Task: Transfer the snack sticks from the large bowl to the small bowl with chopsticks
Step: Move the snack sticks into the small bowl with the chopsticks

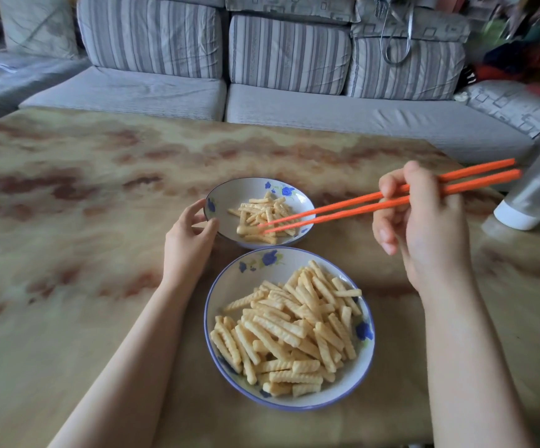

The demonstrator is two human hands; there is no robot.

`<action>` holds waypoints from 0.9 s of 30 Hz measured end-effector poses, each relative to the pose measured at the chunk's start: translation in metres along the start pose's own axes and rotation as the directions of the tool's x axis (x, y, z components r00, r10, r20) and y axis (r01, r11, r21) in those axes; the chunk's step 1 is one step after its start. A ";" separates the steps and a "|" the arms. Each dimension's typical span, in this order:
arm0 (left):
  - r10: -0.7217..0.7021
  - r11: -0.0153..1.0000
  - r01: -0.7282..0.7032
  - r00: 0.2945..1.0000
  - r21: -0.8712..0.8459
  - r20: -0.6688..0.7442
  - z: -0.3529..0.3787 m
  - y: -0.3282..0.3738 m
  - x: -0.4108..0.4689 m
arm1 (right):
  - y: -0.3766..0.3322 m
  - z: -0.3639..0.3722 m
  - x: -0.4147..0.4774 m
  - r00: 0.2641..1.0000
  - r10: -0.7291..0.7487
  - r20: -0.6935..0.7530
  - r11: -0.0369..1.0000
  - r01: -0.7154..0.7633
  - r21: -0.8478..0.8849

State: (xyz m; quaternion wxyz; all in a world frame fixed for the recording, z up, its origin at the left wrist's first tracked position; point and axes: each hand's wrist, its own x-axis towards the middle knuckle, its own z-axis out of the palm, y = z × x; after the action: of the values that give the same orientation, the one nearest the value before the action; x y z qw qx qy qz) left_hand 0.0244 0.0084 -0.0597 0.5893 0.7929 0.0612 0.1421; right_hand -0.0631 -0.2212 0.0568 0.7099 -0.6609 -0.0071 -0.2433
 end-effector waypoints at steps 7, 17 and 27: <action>-0.004 1.000 0.004 1.000 0.005 -0.004 0.000 -0.001 0.002 | 0.028 0.022 -0.001 0.985 -0.009 -0.171 1.000 0.009 -0.001; -0.008 1.000 0.008 1.000 0.013 -0.002 0.000 0.000 0.001 | 0.026 0.012 0.006 0.998 0.063 0.008 0.998 -0.063 -0.010; -0.011 1.000 0.011 1.000 0.005 -0.002 0.001 -0.001 0.001 | -0.002 -0.005 -0.003 0.915 0.213 0.343 0.967 -0.147 -0.208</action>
State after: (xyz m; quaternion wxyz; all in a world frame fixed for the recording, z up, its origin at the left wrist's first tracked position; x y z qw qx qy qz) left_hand 0.0260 0.0080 -0.0604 0.5883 0.7937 0.0667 0.1395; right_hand -0.0682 -0.2247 0.0572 0.6539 -0.7528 -0.0552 -0.0504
